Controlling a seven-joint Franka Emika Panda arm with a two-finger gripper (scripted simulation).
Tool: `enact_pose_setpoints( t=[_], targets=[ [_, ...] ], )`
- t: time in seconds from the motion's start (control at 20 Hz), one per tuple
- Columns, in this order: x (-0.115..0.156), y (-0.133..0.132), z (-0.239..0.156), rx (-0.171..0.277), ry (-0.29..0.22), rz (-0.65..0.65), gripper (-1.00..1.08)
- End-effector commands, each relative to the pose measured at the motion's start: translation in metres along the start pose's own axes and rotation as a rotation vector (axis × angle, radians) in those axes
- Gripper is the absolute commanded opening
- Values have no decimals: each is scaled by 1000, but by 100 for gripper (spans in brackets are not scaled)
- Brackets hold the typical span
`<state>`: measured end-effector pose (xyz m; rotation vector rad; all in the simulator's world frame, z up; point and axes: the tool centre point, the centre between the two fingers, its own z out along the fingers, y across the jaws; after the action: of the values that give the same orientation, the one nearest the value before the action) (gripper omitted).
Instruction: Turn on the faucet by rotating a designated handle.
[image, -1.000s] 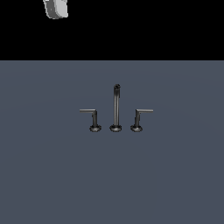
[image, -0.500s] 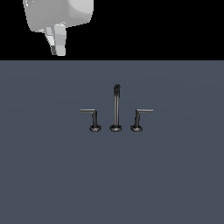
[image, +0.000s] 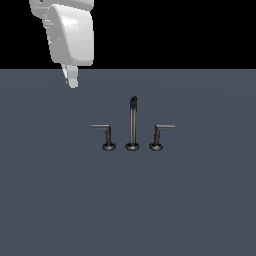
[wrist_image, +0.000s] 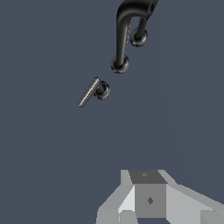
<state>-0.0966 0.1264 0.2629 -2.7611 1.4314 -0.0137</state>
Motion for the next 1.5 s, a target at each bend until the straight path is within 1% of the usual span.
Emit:
enact_pose_setpoints(
  t=[0.0, 0.7, 1.15, 1.45],
  targets=[
    [4, -10, 11, 0, 0, 43, -100],
    [33, -56, 73, -10, 6, 273, -100],
    [64, -85, 120, -20, 14, 448, -100],
    [85, -100, 147, -26, 18, 551, -100]
  ],
)
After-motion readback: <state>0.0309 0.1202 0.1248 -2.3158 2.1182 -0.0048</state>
